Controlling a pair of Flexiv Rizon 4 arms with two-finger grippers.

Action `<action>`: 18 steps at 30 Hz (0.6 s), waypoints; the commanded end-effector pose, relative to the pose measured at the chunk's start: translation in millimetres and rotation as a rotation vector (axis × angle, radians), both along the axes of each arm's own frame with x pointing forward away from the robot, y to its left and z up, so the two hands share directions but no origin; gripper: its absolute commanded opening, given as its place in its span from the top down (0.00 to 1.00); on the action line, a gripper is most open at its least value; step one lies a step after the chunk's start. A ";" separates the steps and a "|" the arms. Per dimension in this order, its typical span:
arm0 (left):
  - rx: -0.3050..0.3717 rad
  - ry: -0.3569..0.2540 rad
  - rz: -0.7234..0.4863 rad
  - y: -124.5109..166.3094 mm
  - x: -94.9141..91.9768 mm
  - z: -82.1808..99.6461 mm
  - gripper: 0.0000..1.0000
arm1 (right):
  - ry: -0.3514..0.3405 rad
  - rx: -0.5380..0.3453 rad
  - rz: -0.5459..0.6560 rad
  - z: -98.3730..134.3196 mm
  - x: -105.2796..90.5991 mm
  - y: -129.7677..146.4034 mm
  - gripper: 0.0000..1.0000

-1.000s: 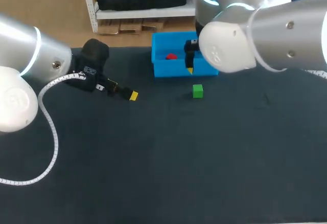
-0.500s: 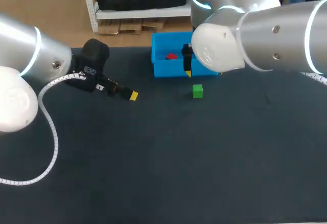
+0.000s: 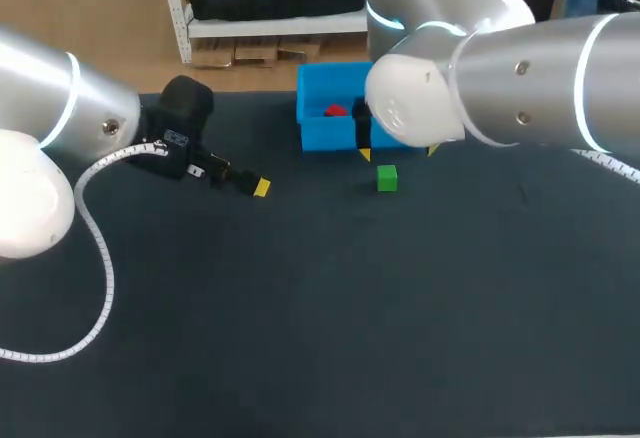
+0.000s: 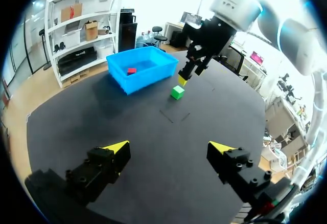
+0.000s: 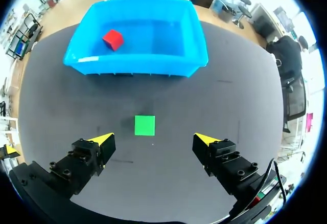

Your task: Use the left arm to pick the red cube and place it into the blue plastic box first, then use the right arm to grasp the green cube and put it into the same blue plastic box after the first action is fully finished.

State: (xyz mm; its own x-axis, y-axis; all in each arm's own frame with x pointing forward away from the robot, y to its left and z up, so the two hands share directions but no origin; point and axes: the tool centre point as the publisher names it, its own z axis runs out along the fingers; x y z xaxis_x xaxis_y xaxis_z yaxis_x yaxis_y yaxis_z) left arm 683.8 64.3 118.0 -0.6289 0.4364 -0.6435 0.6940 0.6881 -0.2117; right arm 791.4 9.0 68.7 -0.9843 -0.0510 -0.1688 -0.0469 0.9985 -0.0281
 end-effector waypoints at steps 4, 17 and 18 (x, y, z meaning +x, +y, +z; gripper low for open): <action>-0.007 -0.003 -0.004 1.2 0.3 -1.2 0.00 | 0.021 -0.015 -0.006 -11.2 4.1 3.7 0.00; -0.007 -0.003 -0.004 1.2 0.3 -1.2 0.00 | 0.047 -0.010 -0.033 -28.2 5.8 1.7 0.00; -0.007 -0.003 -0.004 1.2 0.3 -1.2 0.00 | 0.049 -0.009 -0.034 -29.3 6.1 1.3 0.00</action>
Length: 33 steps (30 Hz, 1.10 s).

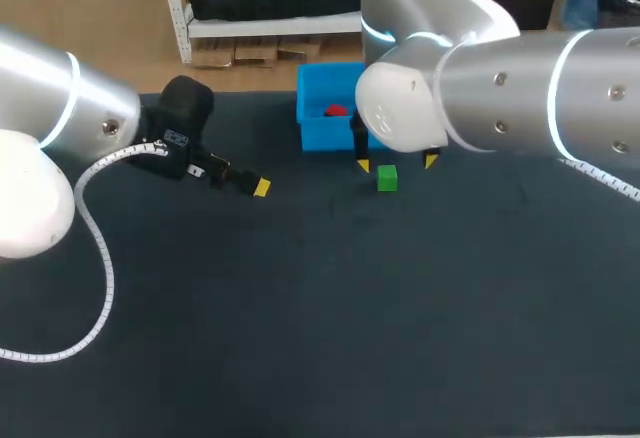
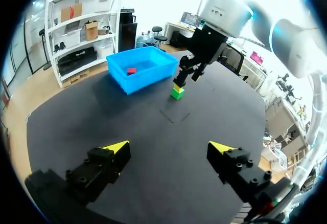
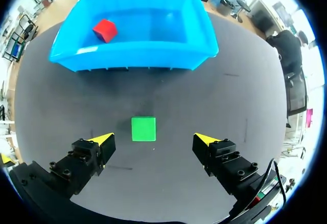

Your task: Use the left arm to pick the red cube and place it into the blue plastic box first, then use the right arm to grasp the green cube and put it into the same blue plastic box after the first action is fully finished.

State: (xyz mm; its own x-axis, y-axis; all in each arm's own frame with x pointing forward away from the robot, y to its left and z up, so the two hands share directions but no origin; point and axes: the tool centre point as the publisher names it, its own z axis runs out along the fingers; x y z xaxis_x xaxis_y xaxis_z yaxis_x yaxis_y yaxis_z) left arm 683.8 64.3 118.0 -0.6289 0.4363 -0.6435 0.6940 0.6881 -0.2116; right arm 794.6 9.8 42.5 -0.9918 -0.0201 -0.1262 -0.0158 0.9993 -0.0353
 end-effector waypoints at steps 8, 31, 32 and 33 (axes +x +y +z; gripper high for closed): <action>-0.007 -0.003 -0.004 1.2 0.3 -1.3 0.00 | 0.009 0.014 -0.013 -9.6 6.4 -2.4 0.00; -0.007 -0.003 -0.004 1.2 0.3 -1.3 0.00 | 0.019 0.051 0.005 -29.6 12.3 5.6 0.00; -0.007 -0.003 -0.004 1.2 0.3 -1.3 0.00 | 0.020 0.050 0.007 -30.2 12.3 5.8 0.00; -0.007 -0.003 -0.004 1.2 0.3 -1.3 0.00 | 0.022 0.050 0.007 -30.8 12.0 6.0 0.00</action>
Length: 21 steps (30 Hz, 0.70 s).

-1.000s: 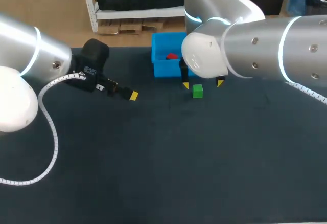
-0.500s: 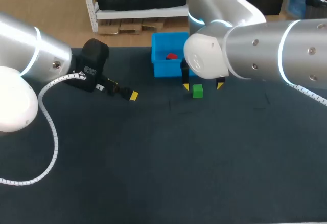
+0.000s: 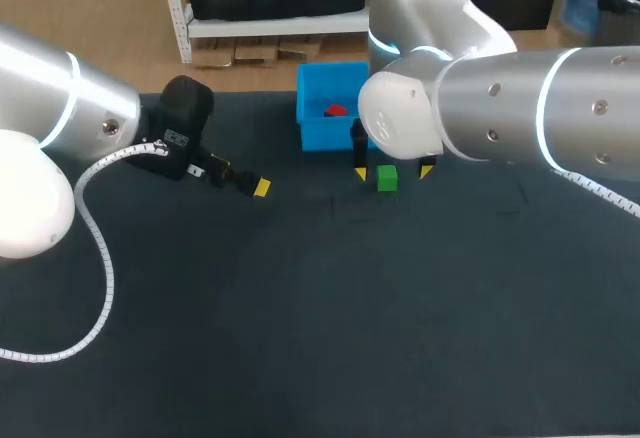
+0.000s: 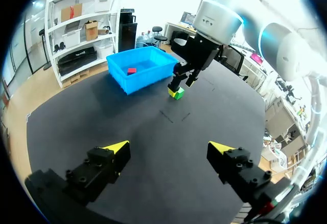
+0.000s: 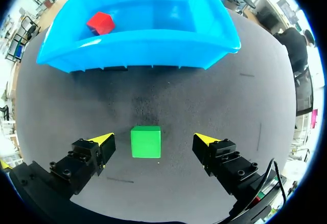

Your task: Use the left arm to pick the red cube and place it into the blue plastic box first, then use the right arm to grasp the green cube and put it into the same blue plastic box after the first action is fully finished.

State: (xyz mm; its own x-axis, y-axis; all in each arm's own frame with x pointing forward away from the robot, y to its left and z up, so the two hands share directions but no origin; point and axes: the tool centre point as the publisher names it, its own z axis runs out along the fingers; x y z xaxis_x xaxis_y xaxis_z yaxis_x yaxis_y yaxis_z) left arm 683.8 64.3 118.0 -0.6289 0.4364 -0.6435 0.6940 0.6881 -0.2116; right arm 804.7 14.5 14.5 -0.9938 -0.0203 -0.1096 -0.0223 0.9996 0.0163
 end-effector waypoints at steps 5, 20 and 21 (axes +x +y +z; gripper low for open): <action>-0.007 -0.003 -0.004 1.2 0.3 -1.3 0.00 | 0.008 -0.001 0.005 -5.0 1.9 1.5 0.00; -0.007 -0.003 -0.004 1.2 0.3 -1.3 0.00 | 0.011 -0.006 0.016 -9.0 3.3 3.3 0.00; -0.007 -0.003 -0.004 1.2 0.3 -1.3 0.00 | 0.012 -0.005 0.019 -9.5 3.2 3.6 0.00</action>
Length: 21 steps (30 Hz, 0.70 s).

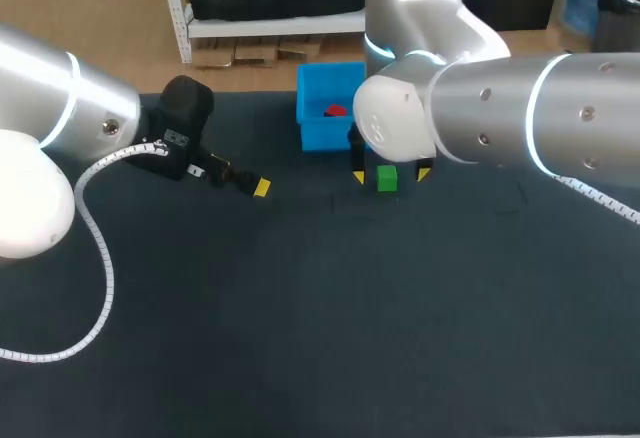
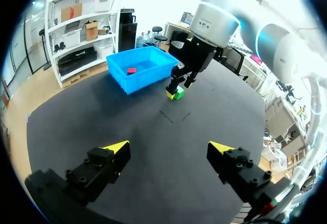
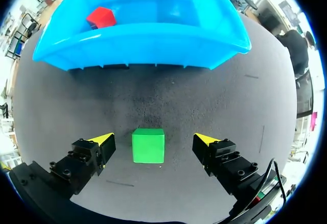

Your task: Use the left arm to pick the red cube and place it into the blue plastic box first, then use the right arm to grasp the green cube and put it into the same blue plastic box after the first action is fully finished.

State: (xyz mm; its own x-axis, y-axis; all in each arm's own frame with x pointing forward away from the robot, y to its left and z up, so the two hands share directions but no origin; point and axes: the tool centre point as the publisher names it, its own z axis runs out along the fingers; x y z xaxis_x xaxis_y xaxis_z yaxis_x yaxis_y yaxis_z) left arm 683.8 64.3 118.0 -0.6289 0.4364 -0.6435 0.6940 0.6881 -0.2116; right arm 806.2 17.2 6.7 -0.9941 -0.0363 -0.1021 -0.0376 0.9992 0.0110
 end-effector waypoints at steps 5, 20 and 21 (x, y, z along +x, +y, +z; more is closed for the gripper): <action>-0.007 -0.003 -0.004 1.2 0.3 -1.2 0.00 | 0.008 0.002 0.009 -4.0 -0.1 2.7 0.15; -0.007 -0.003 -0.004 1.2 0.3 -1.2 0.00 | 0.014 0.005 0.005 -7.9 0.2 1.4 1.00; -0.007 -0.003 -0.004 1.2 0.3 -1.2 0.00 | 0.015 0.005 0.004 -8.2 0.1 1.0 1.00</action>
State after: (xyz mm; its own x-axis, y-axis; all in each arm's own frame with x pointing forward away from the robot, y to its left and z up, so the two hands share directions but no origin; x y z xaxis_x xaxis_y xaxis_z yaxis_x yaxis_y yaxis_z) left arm 683.9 64.3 118.0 -0.6289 0.4364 -0.6435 0.6940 0.6881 -0.2116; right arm 805.2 19.1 -1.1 -0.9951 -0.0410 -0.0903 -0.0426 0.9990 0.0156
